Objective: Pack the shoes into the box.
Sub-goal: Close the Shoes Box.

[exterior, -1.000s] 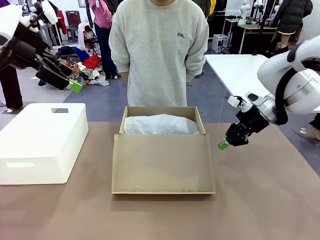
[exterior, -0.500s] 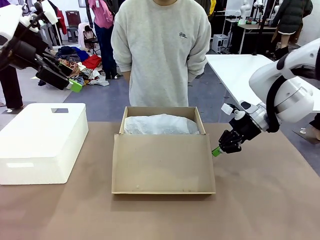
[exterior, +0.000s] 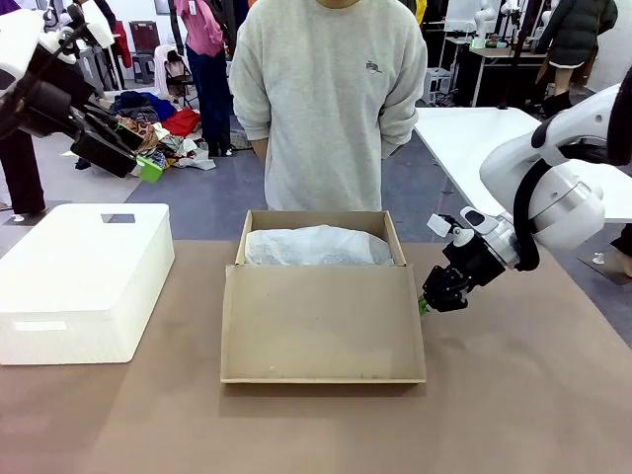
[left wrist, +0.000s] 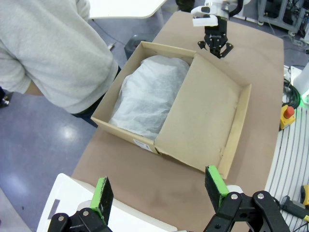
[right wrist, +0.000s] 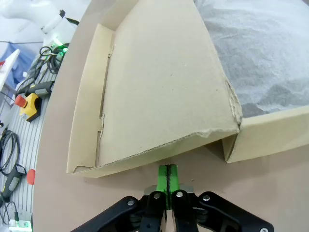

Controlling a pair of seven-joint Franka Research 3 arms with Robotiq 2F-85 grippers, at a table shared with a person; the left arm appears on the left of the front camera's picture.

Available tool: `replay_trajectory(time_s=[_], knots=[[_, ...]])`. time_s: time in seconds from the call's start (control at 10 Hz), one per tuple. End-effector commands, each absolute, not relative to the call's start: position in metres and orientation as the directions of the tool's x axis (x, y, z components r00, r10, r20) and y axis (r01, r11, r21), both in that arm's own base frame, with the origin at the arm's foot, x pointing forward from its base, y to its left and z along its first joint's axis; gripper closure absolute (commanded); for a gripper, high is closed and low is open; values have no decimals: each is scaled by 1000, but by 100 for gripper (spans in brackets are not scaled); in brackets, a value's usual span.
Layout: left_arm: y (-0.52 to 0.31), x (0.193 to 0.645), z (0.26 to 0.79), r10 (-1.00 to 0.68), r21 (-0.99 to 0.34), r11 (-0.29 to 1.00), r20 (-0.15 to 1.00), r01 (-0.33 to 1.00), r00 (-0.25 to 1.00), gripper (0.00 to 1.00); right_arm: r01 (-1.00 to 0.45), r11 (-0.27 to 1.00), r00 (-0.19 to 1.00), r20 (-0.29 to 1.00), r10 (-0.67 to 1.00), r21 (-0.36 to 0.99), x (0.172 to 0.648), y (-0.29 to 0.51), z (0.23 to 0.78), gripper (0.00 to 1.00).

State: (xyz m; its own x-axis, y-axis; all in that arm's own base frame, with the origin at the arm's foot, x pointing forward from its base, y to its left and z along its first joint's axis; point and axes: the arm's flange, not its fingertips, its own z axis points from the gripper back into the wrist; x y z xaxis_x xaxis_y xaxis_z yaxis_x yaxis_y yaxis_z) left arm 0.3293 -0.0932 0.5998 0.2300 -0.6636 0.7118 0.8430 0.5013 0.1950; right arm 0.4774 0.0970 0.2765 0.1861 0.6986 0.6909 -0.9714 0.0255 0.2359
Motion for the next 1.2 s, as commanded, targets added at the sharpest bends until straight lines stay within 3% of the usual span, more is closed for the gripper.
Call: replay_trajectory(time_s=[0.0, 1.1], knots=[[-92, 330, 600, -661, 191, 490, 718, 850, 219, 0, -977, -15, 151, 736, 660, 213, 478, 104, 274, 100], [-92, 330, 600, -661, 191, 490, 718, 850, 219, 0, -959, -145, 152, 873, 463, 243, 465, 105, 302, 100]])
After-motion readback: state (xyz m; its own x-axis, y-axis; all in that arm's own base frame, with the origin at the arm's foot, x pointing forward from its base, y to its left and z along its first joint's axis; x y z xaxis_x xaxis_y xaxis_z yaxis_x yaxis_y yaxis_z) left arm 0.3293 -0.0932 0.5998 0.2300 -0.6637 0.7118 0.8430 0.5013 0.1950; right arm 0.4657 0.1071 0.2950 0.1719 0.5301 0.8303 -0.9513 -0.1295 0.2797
